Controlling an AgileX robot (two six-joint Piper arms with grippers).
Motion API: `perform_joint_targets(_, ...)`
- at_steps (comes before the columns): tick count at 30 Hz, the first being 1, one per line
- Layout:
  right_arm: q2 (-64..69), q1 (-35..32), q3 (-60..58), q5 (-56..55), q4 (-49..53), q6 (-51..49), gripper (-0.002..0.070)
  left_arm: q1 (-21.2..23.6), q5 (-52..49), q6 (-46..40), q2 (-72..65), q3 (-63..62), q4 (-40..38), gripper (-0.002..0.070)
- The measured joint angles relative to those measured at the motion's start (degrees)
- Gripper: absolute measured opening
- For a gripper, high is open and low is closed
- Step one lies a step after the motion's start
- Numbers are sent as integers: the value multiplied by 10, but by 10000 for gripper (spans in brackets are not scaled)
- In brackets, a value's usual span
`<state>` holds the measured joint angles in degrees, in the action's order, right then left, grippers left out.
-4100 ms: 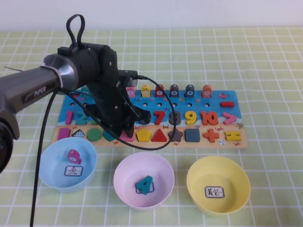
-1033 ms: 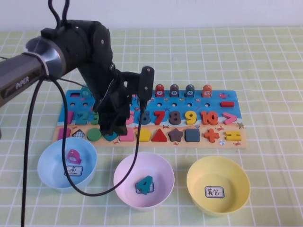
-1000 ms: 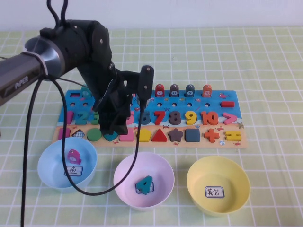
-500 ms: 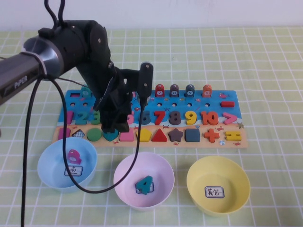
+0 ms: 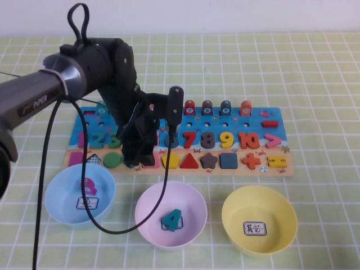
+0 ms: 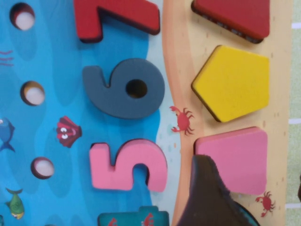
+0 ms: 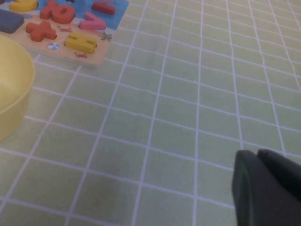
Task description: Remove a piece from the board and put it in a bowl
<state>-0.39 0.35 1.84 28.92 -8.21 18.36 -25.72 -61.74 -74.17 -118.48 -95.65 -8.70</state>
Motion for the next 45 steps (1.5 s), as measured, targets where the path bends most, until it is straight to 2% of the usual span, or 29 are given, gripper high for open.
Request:
perform_joint_targets(12, 0, 0, 0, 0, 0, 0, -17, 0, 6, -24, 0, 0, 2, 357)
perform_joint_targets(45, 0, 0, 0, 0, 0, 0, -17, 0, 12, -24, -37, -2, -4, 357)
